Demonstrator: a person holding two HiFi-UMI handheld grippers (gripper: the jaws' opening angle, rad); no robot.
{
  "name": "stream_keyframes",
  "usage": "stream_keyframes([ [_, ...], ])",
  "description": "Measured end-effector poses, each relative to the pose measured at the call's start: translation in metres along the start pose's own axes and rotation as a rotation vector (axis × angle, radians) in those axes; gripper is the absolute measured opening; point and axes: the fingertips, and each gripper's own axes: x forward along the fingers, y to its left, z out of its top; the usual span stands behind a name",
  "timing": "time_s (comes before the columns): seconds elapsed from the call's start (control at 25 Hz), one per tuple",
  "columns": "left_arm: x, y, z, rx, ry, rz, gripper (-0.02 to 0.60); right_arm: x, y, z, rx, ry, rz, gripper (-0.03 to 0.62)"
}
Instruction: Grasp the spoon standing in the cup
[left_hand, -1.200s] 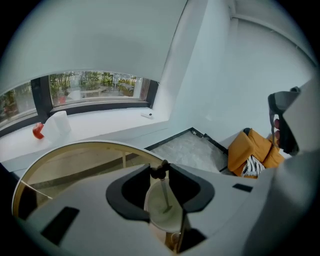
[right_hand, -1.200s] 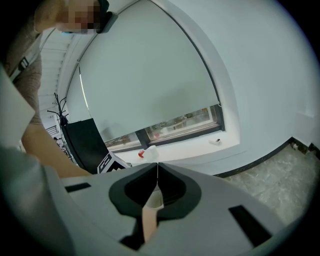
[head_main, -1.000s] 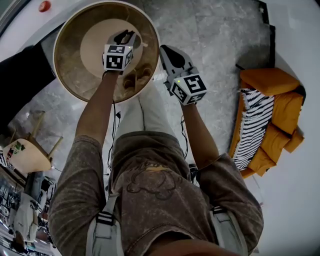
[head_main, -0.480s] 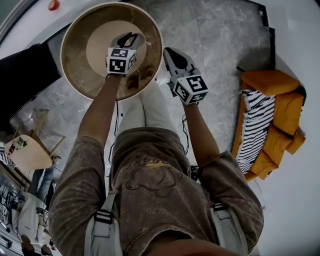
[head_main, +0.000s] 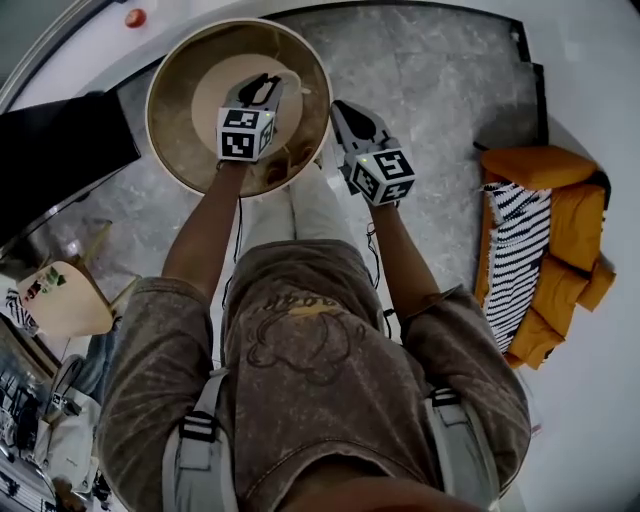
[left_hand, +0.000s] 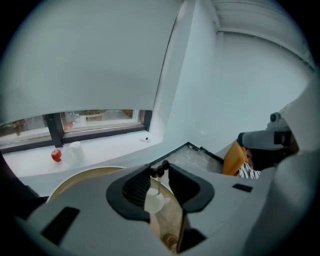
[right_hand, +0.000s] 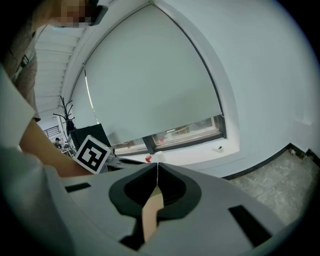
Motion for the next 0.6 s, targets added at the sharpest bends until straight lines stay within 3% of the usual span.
stream_keyframes([
  [0.32,-0.067,-0.020,0.037,-0.001,-0.044,-0.002,0.124,-0.030,0.038,0.027,-0.011,-0.021,0.028,0.020],
  [0.6,-0.114,-0.042,0.080,0.037,-0.143,-0.023,0.124,-0.055,0.049,0.058,-0.008,-0.068,0.016,0.020],
])
